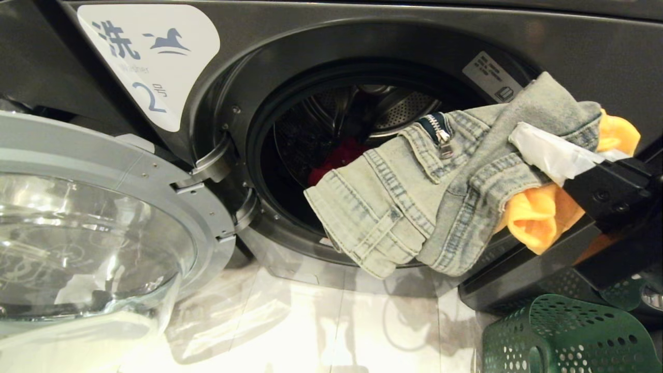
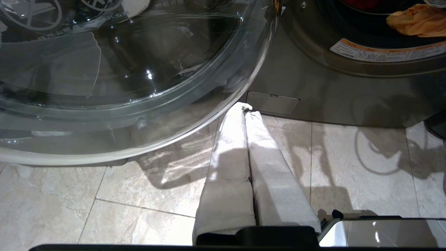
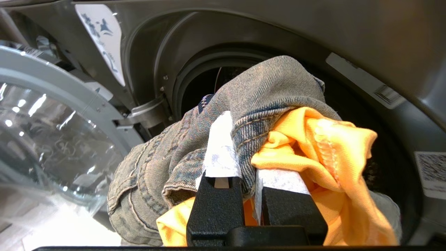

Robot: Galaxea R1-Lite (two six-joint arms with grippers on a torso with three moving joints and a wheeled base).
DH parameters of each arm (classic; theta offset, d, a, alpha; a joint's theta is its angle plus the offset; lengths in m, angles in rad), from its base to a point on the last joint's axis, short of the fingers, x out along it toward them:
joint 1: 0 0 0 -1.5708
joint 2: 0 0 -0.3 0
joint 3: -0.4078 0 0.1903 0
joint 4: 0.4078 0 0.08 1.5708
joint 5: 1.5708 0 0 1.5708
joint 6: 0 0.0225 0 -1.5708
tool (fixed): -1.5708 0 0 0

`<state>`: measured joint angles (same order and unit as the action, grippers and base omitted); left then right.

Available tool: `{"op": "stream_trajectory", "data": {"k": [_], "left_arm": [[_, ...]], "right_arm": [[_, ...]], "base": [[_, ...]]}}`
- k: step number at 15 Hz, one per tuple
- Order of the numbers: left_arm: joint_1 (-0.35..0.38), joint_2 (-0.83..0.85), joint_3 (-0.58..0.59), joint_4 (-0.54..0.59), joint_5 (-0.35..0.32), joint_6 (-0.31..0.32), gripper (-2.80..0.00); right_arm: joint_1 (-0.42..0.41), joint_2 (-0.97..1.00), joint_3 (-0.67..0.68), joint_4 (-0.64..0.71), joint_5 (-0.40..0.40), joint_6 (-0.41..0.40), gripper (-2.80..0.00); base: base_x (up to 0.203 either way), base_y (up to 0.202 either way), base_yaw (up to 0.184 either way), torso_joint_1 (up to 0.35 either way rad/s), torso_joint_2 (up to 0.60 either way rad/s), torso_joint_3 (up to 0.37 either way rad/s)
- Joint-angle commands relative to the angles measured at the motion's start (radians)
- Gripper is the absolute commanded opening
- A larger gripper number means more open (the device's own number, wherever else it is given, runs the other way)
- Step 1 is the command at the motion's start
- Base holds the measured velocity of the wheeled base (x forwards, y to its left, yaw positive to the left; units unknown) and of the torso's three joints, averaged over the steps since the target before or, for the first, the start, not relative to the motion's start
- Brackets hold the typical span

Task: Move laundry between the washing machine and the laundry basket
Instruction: Pick a cloth and place it into the basket

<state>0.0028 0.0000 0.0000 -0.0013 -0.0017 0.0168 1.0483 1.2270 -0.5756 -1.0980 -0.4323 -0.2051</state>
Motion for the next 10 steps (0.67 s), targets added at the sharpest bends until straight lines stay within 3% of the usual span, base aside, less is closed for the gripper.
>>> {"op": "stream_trajectory", "data": {"k": [1, 4, 8, 10], "left_arm": [[0.000, 0.000, 0.000, 0.000, 0.000, 0.000, -2.80], [0.000, 0.000, 0.000, 0.000, 0.000, 0.000, -2.80], [0.000, 0.000, 0.000, 0.000, 0.000, 0.000, -2.80], [0.000, 0.000, 0.000, 0.000, 0.000, 0.000, -2.80]], "right_arm": [[0.007, -0.066, 0.018, 0.006, -0.002, -0.008, -2.80], [0.009, -0.162, 0.016, 0.082, -0.002, -0.050, -2.80], [0.025, -0.354, -0.009, 0.288, -0.012, -0.110, -2.80], [0.027, -0.427, -0.025, 0.323, -0.016, -0.184, -2.80]], "base": [[0.000, 0.000, 0.000, 0.000, 0.00, 0.000], [0.000, 0.000, 0.000, 0.000, 0.00, 0.000], [0.000, 0.000, 0.000, 0.000, 0.00, 0.000], [0.000, 0.000, 0.000, 0.000, 0.00, 0.000]]}}
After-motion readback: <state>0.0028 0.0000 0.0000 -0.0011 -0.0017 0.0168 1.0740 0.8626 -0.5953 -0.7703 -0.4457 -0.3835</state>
